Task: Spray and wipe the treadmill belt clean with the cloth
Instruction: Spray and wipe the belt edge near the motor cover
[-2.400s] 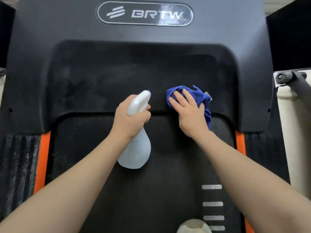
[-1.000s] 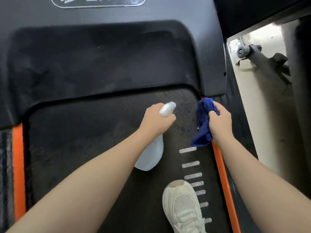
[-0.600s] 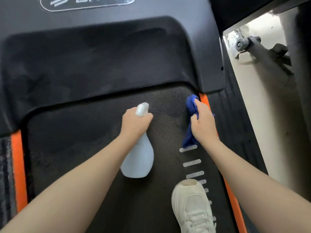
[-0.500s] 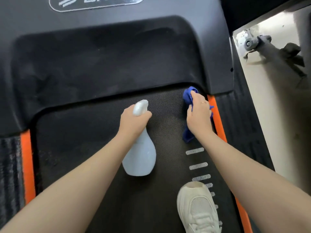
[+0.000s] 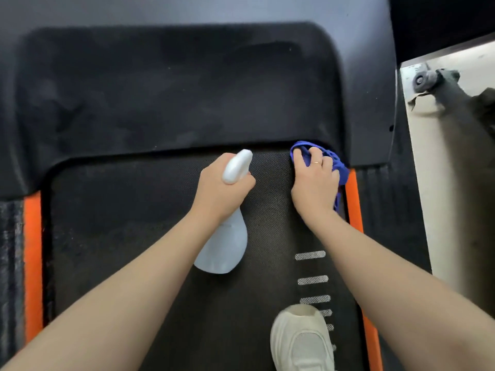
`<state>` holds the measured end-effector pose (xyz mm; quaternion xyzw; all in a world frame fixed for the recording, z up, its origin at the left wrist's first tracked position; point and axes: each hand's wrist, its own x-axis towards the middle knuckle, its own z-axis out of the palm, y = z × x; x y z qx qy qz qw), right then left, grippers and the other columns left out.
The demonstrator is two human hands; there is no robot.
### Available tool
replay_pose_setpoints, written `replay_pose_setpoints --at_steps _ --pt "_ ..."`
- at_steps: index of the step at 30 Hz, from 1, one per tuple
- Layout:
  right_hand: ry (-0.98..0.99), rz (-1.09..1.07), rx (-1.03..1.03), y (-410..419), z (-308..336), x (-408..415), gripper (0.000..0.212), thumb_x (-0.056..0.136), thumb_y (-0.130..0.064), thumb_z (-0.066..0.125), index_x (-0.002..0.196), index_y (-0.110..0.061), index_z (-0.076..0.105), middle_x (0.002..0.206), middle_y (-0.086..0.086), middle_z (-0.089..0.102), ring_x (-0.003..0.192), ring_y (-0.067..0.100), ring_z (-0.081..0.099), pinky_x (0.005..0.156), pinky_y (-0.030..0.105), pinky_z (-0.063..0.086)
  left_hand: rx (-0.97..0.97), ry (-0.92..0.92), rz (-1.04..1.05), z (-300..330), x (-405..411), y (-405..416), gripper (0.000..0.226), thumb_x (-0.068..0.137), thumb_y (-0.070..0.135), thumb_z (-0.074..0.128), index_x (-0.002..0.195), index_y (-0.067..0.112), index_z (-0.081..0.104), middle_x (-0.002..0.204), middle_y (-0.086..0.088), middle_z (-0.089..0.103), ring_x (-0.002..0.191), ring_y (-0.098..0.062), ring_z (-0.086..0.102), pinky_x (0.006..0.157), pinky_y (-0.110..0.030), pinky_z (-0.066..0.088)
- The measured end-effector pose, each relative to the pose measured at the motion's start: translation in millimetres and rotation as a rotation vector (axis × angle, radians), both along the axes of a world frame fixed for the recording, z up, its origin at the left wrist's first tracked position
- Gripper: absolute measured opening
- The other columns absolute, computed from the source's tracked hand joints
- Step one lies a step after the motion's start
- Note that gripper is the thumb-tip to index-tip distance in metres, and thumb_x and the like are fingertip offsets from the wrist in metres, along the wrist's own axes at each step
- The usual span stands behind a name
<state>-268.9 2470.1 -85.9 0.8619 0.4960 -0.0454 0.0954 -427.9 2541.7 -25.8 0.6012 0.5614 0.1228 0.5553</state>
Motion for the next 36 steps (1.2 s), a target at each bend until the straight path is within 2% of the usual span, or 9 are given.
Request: replay_pose_setpoints --at_steps 5,12,16,19,22,27,30,33,36 --pt "0.064 0.299 0.070 8 2 -9 0.041 0.073 -0.018 0.041 0.104 -0.018 0.067 0.100 0.012 0.062 0.075 0.030 0.058 0.054 0.033 0.043 0.024 0.029 -0.062 1 15 -3 0.037 0.059 0.030 0.053 0.092 0.015 0.065 0.093 0.002 0.069 0.091 -0.015 0.061 0.077 -0.022 0.044" --pt "-0.052 0.061 0.061 -13 -5 12 0.052 0.059 -0.010 0.072 0.110 -0.011 0.064 0.102 0.015 0.062 0.076 0.031 0.058 0.054 0.032 0.045 0.043 0.057 -0.119 1 17 -6 0.044 0.059 0.030 0.052 0.096 0.011 0.066 0.095 -0.002 0.069 0.093 -0.018 0.061 0.079 -0.025 0.045" --pt "0.065 0.431 0.244 -29 -8 19 0.044 0.074 -0.014 0.042 0.111 -0.012 0.066 0.103 0.014 0.063 0.074 0.031 0.059 0.055 0.033 0.044 0.056 0.060 -0.141 1 18 -6 0.046 0.059 0.030 0.052 0.098 0.010 0.067 0.094 -0.002 0.069 0.092 -0.018 0.061 0.080 -0.025 0.045" --pt "-0.065 0.185 0.187 -30 -8 38 0.050 0.074 -0.011 0.034 0.116 -0.011 0.063 0.111 0.016 0.062 0.078 0.033 0.059 0.060 0.036 0.046 0.052 0.052 -0.114 0 13 -5 0.040 0.060 0.030 0.052 0.094 0.013 0.066 0.092 0.002 0.069 0.090 -0.014 0.061 0.073 -0.017 0.044" --pt "-0.066 0.134 0.163 -31 -14 4 0.049 0.073 -0.009 0.043 0.117 -0.011 0.063 0.120 0.016 0.061 0.090 0.038 0.061 0.064 0.042 0.050 0.028 0.047 -0.085 0 12 -4 0.040 0.060 0.030 0.052 0.094 0.015 0.066 0.092 0.004 0.069 0.090 -0.012 0.061 0.075 -0.017 0.044" --pt "0.061 0.509 0.212 -41 -11 23 0.051 0.074 -0.014 0.036 0.117 -0.019 0.064 0.125 0.005 0.061 0.104 0.029 0.060 0.084 0.046 0.039 0.013 0.011 -0.072 2 7 -2 0.037 0.061 0.029 0.054 0.094 0.017 0.066 0.089 0.009 0.068 0.084 -0.006 0.060 0.074 -0.015 0.045" --pt "0.018 0.330 0.200 -36 -11 45 0.053 0.072 -0.011 0.039 0.121 -0.013 0.059 0.129 0.010 0.058 0.113 0.034 0.057 0.090 0.044 0.038 0.003 -0.002 -0.033 2 0 -1 0.030 0.062 0.028 0.054 0.089 0.020 0.065 0.084 0.013 0.067 0.077 0.004 0.058 0.065 -0.005 0.042" --pt "0.085 0.182 0.255 -36 -16 -2 0.059 0.061 0.002 0.059 0.119 -0.008 0.061 0.128 0.016 0.057 0.111 0.048 0.054 0.078 0.057 0.045 0.004 -0.024 -0.019 1 -4 -2 0.029 0.062 0.026 0.055 0.088 0.022 0.064 0.081 0.015 0.066 0.073 0.007 0.057 0.065 -0.005 0.042" --pt "0.221 0.403 0.244 -38 -14 -47 0.068 0.046 0.006 0.076 0.113 -0.007 0.066 0.120 0.017 0.062 0.099 0.049 0.058 0.063 0.051 0.049 -0.002 -0.050 -0.002 3 -9 -1 0.030 0.061 0.024 0.056 0.089 0.018 0.064 0.079 0.013 0.065 0.071 0.002 0.057 0.065 -0.011 0.043"
